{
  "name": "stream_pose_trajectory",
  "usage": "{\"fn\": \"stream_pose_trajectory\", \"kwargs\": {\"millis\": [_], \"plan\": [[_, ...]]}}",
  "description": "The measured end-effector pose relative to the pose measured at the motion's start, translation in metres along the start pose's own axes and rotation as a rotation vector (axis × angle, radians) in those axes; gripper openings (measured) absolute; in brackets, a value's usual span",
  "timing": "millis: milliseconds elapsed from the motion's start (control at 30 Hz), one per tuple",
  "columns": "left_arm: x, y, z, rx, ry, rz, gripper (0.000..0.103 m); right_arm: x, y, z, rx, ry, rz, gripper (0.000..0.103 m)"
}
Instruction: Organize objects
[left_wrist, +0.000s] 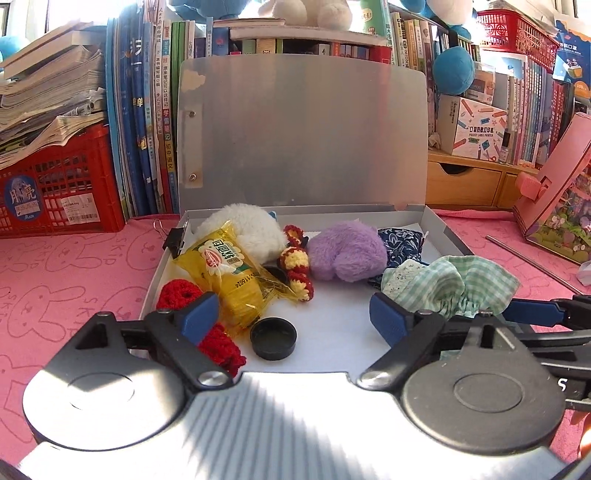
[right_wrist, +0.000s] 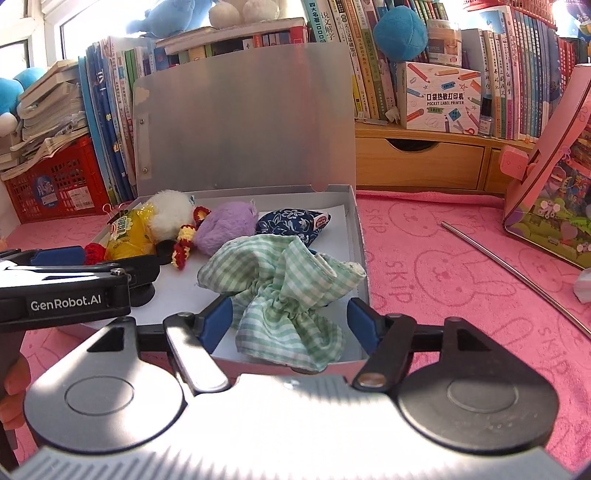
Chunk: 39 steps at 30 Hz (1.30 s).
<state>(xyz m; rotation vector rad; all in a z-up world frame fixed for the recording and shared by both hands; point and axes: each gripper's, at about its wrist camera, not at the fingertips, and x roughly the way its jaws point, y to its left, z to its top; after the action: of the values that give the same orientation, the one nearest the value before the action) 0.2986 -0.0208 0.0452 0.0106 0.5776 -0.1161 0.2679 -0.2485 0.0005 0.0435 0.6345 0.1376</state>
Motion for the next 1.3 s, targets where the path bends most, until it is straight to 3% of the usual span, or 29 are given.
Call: {"fn": "stream_pose_trajectory", "kwargs": {"millis": [233, 467, 700, 900, 1300], "plan": [[-0.017, 0.009, 0.0, -0.046, -0.013, 0.013, 0.094, -0.012, -0.003, -0.002, 0.013, -0.002, -0.008, 0.085], [-0.032, 0.009, -0.005, -0.031, -0.025, 0.035, 0.095, -0.026, -0.002, -0.006, 0.023, -0.022, -0.015, 0.089], [-0.052, 0.009, -0.008, -0.057, -0.031, -0.017, 0.095, -0.045, -0.002, -0.012, 0.025, -0.042, -0.016, 0.094], [-0.071, 0.008, -0.014, -0.062, -0.039, 0.021, 0.095, -0.061, 0.0, -0.024, 0.041, -0.038, -0.023, 0.095], [-0.105, 0.016, -0.059, -0.024, 0.001, 0.074, 0.097, -0.09, 0.008, -0.062, 0.032, -0.028, -0.015, 0.099]]}}
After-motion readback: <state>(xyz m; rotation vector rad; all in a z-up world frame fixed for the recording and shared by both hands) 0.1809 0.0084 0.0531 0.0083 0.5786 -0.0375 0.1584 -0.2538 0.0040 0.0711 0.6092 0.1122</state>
